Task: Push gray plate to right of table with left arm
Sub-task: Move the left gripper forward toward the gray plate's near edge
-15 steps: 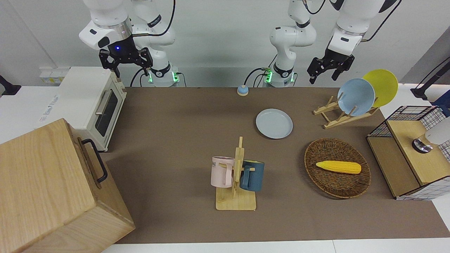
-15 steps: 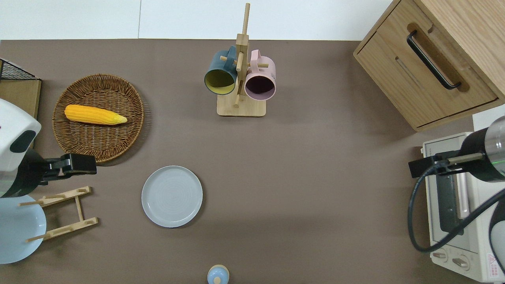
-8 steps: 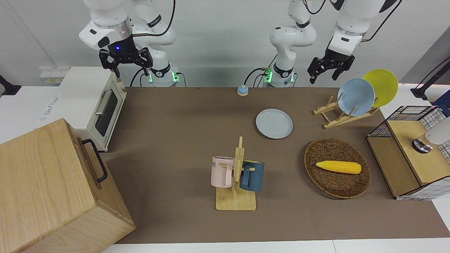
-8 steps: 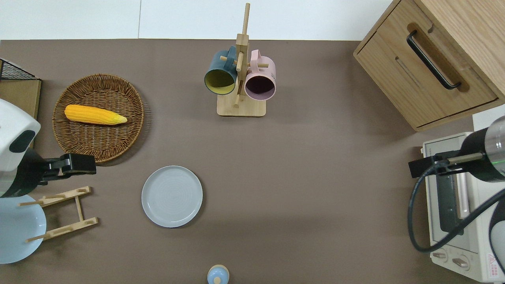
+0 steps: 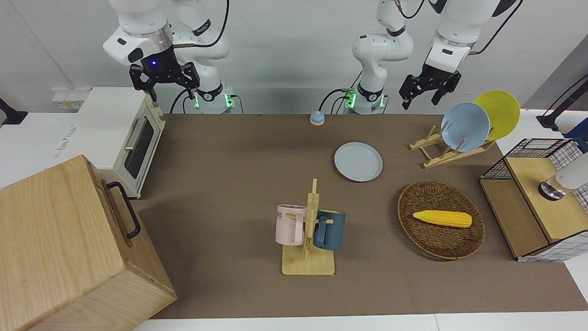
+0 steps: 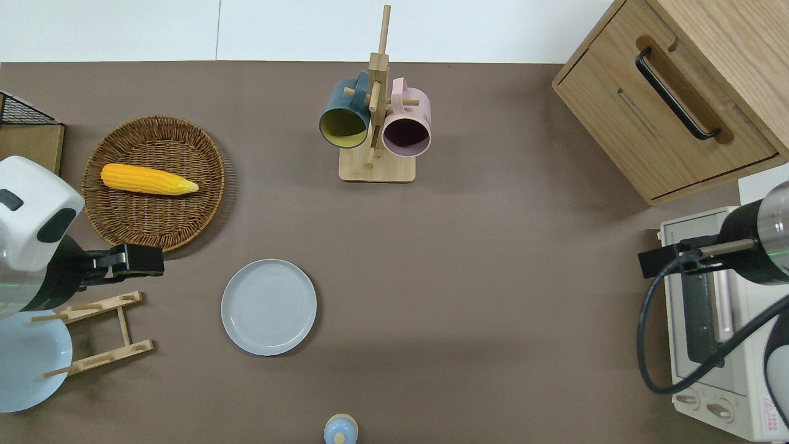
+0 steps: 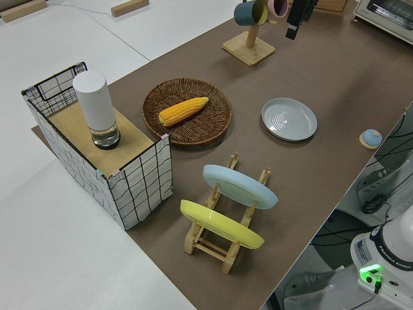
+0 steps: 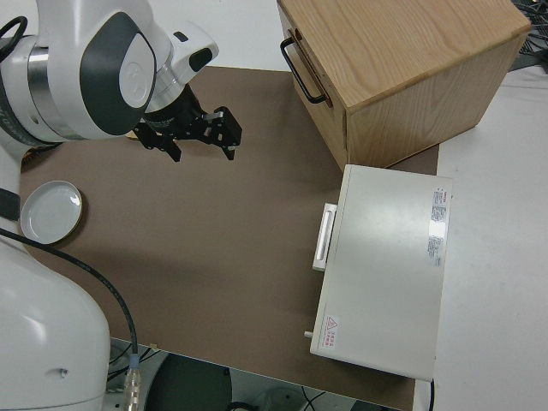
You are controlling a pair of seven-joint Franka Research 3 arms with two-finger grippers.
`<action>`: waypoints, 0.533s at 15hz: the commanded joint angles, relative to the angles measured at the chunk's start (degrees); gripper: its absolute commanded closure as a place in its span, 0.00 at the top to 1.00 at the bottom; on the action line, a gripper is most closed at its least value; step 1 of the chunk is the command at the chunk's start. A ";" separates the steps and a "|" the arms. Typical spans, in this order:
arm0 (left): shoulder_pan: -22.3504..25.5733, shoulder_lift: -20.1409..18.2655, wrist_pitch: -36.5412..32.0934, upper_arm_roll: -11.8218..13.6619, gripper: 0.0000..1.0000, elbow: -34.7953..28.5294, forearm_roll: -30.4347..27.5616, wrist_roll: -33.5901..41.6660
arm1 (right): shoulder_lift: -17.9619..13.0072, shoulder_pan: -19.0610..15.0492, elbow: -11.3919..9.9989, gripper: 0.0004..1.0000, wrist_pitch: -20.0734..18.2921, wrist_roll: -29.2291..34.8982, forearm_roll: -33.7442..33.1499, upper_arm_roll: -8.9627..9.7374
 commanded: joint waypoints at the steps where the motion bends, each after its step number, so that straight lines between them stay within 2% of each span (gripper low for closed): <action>1: -0.23 0.44 -1.39 -0.25 0.99 1.16 0.41 -0.34 | -0.60 -0.46 -0.23 1.00 -0.68 -0.43 -0.03 0.30; 8: 0.56 0.18 -0.69 0.72 0.99 0.63 0.85 -0.42 | -0.60 -0.46 -0.23 1.00 -0.68 -0.43 -0.03 0.30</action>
